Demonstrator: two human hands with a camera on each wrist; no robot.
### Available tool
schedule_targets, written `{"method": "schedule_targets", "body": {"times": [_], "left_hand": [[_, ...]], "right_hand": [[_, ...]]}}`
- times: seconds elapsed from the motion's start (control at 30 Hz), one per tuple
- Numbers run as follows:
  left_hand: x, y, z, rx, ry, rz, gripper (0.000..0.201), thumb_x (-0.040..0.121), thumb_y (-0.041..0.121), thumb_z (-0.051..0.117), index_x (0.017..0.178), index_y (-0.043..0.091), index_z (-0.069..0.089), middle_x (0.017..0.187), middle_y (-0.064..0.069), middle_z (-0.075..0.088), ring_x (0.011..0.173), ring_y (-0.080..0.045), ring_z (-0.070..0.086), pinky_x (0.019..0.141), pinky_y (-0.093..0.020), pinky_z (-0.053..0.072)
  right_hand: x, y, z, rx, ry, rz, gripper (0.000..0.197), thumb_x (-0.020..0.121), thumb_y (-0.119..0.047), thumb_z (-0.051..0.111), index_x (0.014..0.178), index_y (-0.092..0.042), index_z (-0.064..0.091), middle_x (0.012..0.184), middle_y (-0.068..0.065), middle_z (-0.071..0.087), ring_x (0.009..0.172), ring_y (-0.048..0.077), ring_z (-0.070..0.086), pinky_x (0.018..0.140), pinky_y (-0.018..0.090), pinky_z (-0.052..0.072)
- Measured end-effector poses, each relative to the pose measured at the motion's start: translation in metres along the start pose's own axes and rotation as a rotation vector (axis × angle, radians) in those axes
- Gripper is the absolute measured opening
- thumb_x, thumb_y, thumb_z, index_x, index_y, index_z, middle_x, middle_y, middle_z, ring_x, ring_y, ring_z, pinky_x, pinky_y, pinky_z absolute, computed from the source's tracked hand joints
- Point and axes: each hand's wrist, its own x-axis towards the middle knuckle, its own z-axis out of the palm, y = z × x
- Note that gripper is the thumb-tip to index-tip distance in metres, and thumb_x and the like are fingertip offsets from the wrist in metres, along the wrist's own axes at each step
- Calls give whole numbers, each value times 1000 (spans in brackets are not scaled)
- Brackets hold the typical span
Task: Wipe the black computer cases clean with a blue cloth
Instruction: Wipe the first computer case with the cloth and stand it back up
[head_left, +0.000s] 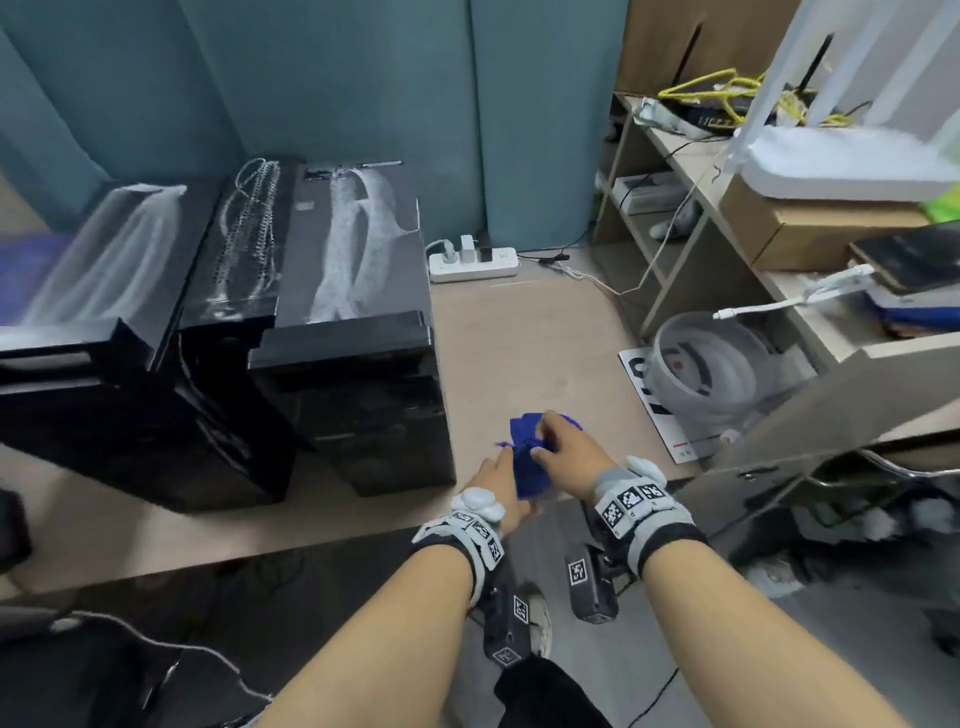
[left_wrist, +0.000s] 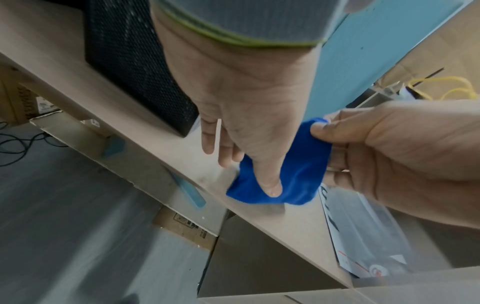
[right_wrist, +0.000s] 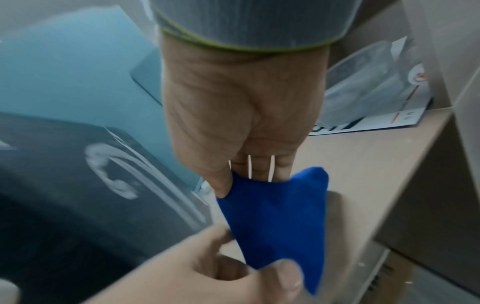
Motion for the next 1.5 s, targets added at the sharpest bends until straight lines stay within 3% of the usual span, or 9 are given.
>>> {"method": "schedule_targets", "body": {"times": [0.3, 0.43, 0.6, 0.7, 0.83, 1.0, 1.17, 1.37, 1.5], "left_hand": [[-78, -10, -65, -403, 154, 52, 23, 76, 45, 72, 78, 26, 61, 80, 2, 69, 72, -23, 68, 61, -33, 53], [-105, -17, -95, -607, 235, 80, 9, 71, 28, 61, 78, 23, 63, 74, 5, 68, 69, -20, 61, 63, -28, 47], [-136, -20, -142, -979, 436, 268, 45, 75, 15, 58, 119, 13, 55, 105, 0, 67, 93, -15, 63, 72, -17, 50], [-152, -19, -171, -1139, 502, 372, 43, 73, 24, 64, 114, 13, 60, 106, -10, 70, 91, -20, 66, 79, -36, 55], [-169, -15, -211, -1305, 614, 412, 35, 84, 36, 66, 100, 7, 59, 83, -10, 61, 67, -20, 56, 53, -33, 48], [-164, -24, -245, -820, 1119, 246, 24, 97, 39, 59, 91, 16, 57, 94, -1, 55, 75, -19, 52, 77, -37, 48], [-151, -26, -224, 98, 1114, 94, 21, 97, 34, 51, 111, 25, 64, 105, -4, 43, 89, -27, 49, 75, -41, 45], [-137, 22, -201, 372, 1123, 284, 14, 95, 29, 55, 102, 25, 67, 94, -2, 57, 75, -26, 55, 60, -38, 41], [-140, -4, -214, 441, 1165, 312, 12, 93, 30, 58, 98, 27, 69, 89, 0, 55, 73, -25, 52, 61, -38, 37]], "right_hand": [[-58, -115, -21, 124, 180, -307, 16, 91, -14, 60, 90, -28, 53, 93, -4, 65, 79, 15, 57, 78, 35, 51], [-72, -144, -28, 161, 271, -355, 18, 90, -9, 61, 90, -26, 57, 89, -5, 65, 76, 11, 56, 79, 32, 50], [-74, -190, -32, 165, 360, -447, 14, 88, -10, 64, 89, -22, 56, 82, -6, 63, 70, 14, 55, 77, 38, 51], [-74, -216, -31, 194, 424, -508, 18, 89, -17, 68, 91, -25, 52, 83, -1, 59, 71, 13, 53, 73, 29, 47], [-63, -234, -31, 126, 550, -562, 21, 89, -26, 70, 103, -24, 55, 94, -4, 48, 80, 6, 50, 78, 24, 45], [-37, -232, -28, -22, 446, -535, 29, 102, -10, 44, 115, -21, 67, 112, 2, 59, 109, 23, 54, 101, 37, 41], [-34, -221, -4, 420, 420, -554, 29, 101, -20, 37, 110, -19, 65, 110, -1, 64, 108, 15, 57, 99, 32, 44], [-31, -220, -3, 750, 330, -459, 18, 107, -14, 38, 110, -9, 55, 95, 7, 62, 79, 13, 55, 71, 26, 49], [-28, -213, -5, 691, 311, -530, 19, 107, -11, 36, 113, -7, 54, 97, 2, 61, 82, 5, 56, 76, 20, 48]]}}
